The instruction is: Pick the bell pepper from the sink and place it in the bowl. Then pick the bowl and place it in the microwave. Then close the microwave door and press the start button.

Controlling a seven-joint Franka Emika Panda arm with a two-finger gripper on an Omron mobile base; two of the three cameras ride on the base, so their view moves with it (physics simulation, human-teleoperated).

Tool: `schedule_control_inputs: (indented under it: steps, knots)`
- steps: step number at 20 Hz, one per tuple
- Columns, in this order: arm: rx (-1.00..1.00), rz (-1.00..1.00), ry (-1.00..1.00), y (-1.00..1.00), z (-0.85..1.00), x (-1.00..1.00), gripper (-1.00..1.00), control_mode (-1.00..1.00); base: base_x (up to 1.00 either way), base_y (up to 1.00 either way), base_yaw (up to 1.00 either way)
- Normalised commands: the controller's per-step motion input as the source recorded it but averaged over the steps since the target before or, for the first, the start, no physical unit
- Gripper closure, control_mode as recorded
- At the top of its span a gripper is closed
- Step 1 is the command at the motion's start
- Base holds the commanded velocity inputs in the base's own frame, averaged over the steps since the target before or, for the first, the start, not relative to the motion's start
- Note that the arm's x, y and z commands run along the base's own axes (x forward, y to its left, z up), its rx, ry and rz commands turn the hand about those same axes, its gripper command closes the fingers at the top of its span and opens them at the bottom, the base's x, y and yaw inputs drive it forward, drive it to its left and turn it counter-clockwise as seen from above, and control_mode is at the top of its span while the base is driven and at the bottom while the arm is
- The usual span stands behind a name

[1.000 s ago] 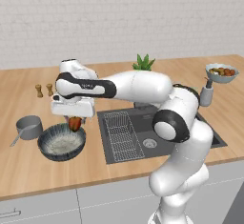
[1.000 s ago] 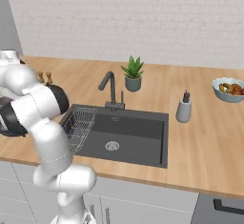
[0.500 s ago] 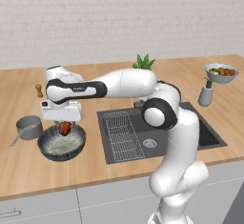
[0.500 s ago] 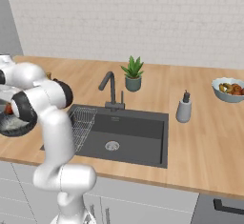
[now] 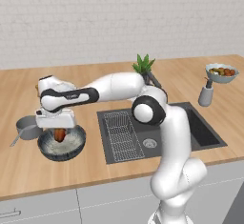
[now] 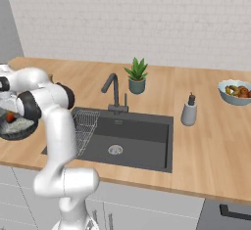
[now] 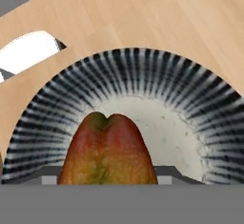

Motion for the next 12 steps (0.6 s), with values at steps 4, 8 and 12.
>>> schedule_control_inputs:
  steps: [4,8,12]
  knots:
    - [-0.06,0.00,0.00,0.18,-0.42,0.25,1.00,-1.00,0.00,0.00,0.00]
    - [-0.04,0.00,0.00,0.20,-0.44,0.23,1.00,-1.00,0.00,0.00,0.00]
    - [-0.04,0.00,0.00,0.18,-0.47,0.11,1.00,-1.00,0.00,0.00,0.00]
